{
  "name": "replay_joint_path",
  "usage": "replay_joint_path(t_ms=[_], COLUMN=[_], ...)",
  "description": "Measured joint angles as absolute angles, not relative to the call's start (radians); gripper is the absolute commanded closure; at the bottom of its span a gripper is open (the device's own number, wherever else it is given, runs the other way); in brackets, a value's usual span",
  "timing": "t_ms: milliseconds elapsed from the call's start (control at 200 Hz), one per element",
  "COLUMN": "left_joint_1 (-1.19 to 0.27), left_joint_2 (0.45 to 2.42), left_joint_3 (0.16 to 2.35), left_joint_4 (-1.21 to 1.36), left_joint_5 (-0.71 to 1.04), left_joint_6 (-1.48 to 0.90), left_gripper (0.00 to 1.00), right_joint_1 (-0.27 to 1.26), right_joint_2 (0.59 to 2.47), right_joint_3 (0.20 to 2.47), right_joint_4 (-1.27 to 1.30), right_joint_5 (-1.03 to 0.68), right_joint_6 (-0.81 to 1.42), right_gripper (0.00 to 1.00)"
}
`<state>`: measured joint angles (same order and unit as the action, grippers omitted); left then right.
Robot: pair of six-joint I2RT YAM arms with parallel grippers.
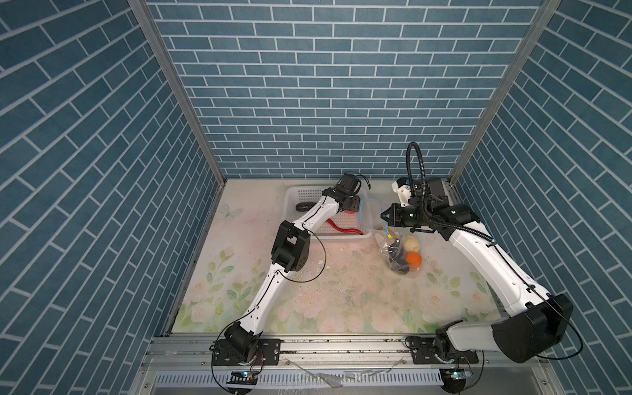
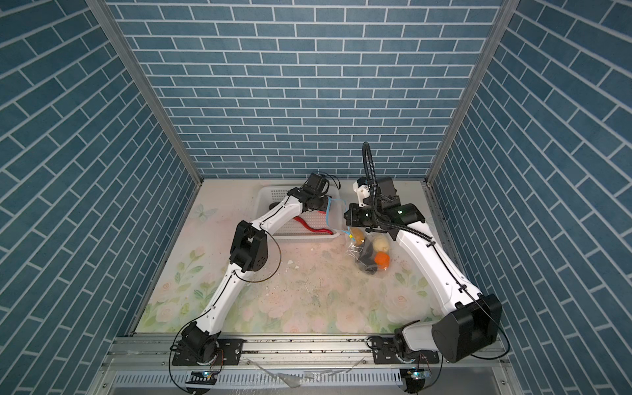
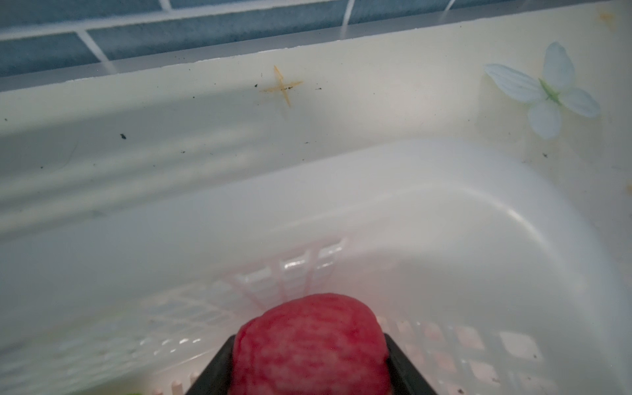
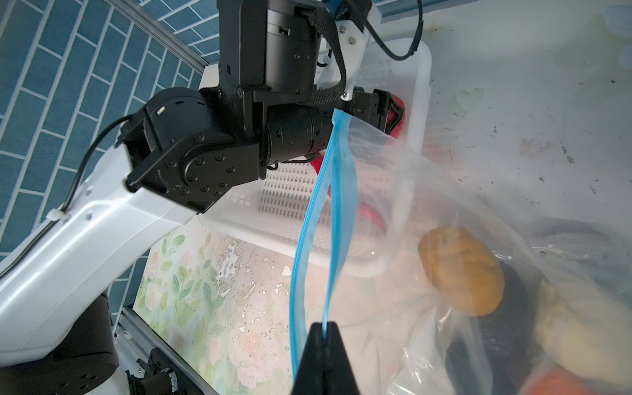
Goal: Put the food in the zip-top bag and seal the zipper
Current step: 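Lift the pink ball with the left gripper and carry it toward the bag mouth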
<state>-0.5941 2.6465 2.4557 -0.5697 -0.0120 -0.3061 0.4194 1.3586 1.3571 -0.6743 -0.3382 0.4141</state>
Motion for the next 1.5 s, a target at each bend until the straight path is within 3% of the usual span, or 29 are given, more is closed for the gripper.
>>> replay_joint_path(t_ms=[290, 510, 740, 1165, 1495], left_joint_1=[-0.601, -0.614, -0.624, -0.683, -0.74], left_joint_2=[2.554, 2.307, 2.078, 1.822, 1.685], left_joint_3=[2.302, 1.98, 1.782, 1.571, 1.553], left_joint_4=[-0.545, -0.496, -0.429, -0.419, -0.445], left_joint_5=[-0.019, -0.018, -0.015, 0.006, 0.014], left_joint_6=[-0.313, -0.345, -0.391, -0.477, -0.505], left_gripper=[0.57, 0.58, 0.58, 0.59, 0.58], right_joint_1=[0.419, 0.419, 0.419, 0.419, 0.419], right_joint_2=[1.359, 1.357, 1.352, 1.311, 1.311], right_joint_3=[1.349, 1.343, 1.336, 1.293, 1.278], right_joint_4=[-0.673, -0.673, -0.665, -0.652, -0.635], right_joint_5=[-0.338, -0.337, -0.341, -0.348, -0.364], right_joint_6=[0.414, 0.414, 0.416, 0.448, 0.472], right_gripper=[1.0, 1.0, 1.0, 1.0, 1.0])
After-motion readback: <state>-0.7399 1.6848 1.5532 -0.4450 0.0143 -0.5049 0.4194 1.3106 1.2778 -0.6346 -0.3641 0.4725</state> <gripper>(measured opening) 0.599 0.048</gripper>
